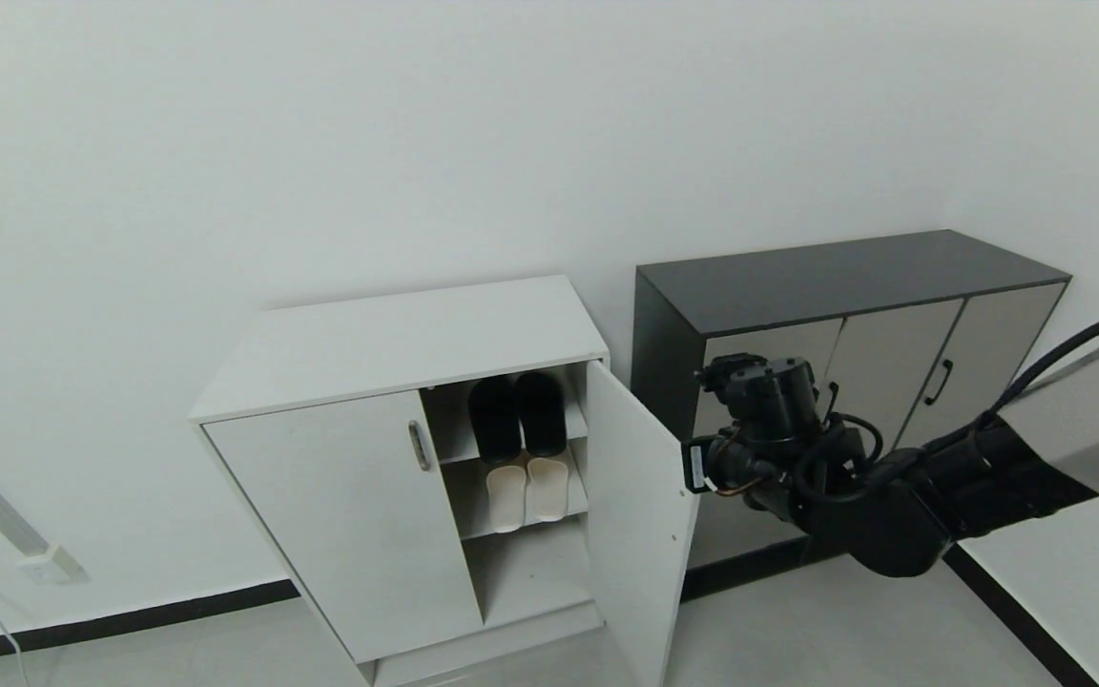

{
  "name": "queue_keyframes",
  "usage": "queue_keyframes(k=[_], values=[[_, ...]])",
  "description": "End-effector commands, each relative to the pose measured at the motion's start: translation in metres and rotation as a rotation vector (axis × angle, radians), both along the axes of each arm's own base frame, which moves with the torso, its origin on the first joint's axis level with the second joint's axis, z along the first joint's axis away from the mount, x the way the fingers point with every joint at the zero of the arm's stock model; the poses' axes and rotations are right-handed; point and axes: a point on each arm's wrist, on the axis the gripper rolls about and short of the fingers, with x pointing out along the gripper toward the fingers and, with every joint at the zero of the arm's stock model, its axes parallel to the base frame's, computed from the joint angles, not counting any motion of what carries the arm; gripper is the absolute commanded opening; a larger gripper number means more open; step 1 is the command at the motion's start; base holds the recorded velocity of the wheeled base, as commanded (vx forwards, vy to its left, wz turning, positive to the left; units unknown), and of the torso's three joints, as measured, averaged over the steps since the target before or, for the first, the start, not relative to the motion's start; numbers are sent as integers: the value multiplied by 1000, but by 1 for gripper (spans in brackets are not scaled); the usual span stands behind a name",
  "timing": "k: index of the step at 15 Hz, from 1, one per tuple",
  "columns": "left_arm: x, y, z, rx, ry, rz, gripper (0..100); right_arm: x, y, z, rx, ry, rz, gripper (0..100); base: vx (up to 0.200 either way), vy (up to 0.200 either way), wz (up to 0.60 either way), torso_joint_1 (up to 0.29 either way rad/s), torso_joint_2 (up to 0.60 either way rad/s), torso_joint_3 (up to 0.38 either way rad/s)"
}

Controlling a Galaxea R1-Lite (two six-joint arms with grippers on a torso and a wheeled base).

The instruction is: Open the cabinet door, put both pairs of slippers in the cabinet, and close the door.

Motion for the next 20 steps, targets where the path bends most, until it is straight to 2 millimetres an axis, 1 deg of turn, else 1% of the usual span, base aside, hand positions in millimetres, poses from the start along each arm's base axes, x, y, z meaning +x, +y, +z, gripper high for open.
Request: queue_keyframes(k=[1, 2, 5, 9, 11, 18, 20], values=[[0, 0, 0, 0, 1, 0, 0, -19, 0, 20, 31, -43, 33, 0, 0, 0, 0, 0, 0, 0], [0, 0, 0, 0, 0, 0, 0, -27, 3, 19, 34, -52, 55, 0, 0, 0, 0, 0, 0, 0], [0, 0, 0, 0, 1, 0, 0, -38, 8, 10, -1, -49, 94, 0, 0, 0, 0, 0, 0, 0], [0, 0, 0, 0, 1, 0, 0, -46, 14, 9, -4, -57, 120, 0, 0, 0, 0, 0, 0, 0], [0, 0, 0, 0, 1, 0, 0, -48, 14, 5, -24, -51, 129, 0, 0, 0, 0, 0, 0, 0], [0, 0, 0, 0, 0, 0, 0, -51, 14, 1, -21, -46, 141, 0, 0, 0, 600, 2, 4, 0], [0, 0, 0, 0, 0, 0, 0, -51, 12, 1, -15, -61, 152, 0, 0, 0, 0, 0, 0, 0]])
